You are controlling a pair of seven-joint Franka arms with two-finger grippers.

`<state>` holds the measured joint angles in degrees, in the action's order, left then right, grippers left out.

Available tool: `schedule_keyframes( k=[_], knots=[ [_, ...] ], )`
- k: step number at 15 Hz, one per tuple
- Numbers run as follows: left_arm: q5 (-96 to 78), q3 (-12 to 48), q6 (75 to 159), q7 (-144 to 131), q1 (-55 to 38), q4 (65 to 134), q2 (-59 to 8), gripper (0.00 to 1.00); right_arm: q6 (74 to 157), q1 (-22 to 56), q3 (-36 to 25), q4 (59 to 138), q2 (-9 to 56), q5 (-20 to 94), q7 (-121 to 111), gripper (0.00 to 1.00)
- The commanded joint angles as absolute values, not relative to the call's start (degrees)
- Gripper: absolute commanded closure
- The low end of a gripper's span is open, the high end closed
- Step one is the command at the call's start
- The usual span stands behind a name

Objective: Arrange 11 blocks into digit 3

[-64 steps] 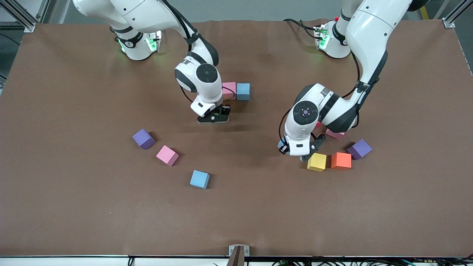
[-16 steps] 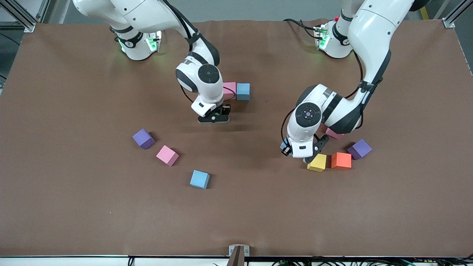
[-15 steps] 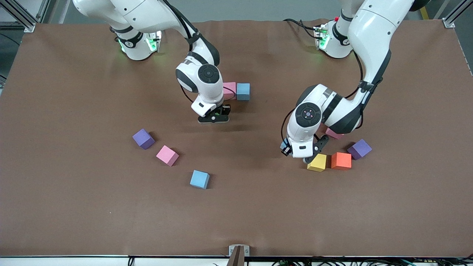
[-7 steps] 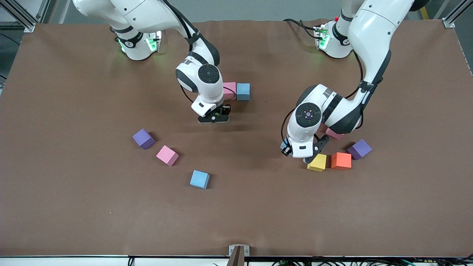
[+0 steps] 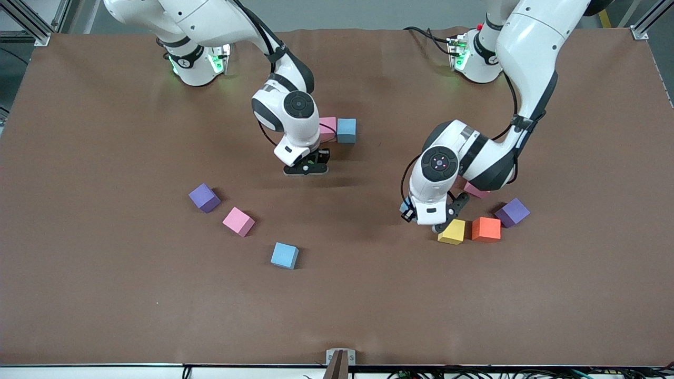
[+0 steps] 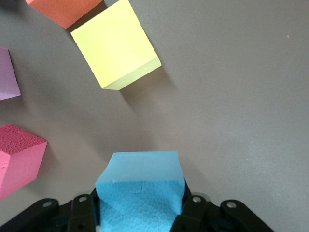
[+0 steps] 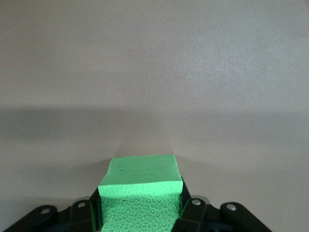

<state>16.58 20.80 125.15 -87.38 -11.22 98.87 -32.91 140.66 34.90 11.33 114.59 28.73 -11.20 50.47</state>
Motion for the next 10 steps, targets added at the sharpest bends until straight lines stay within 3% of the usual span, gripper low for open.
schedule_keyframes(
  k=[1,10],
  knots=[
    [15.1,21.1,124.0,-86.0,-10.8,98.3,-32.9,0.55,140.1,35.5,11.1,114.1,29.1,-11.8,51.0,0.91],
    [14.8,21.1,124.0,-85.6,-10.8,98.3,-32.6,0.55,139.7,34.8,11.1,114.3,29.1,-11.9,50.5,0.91]
  ],
)
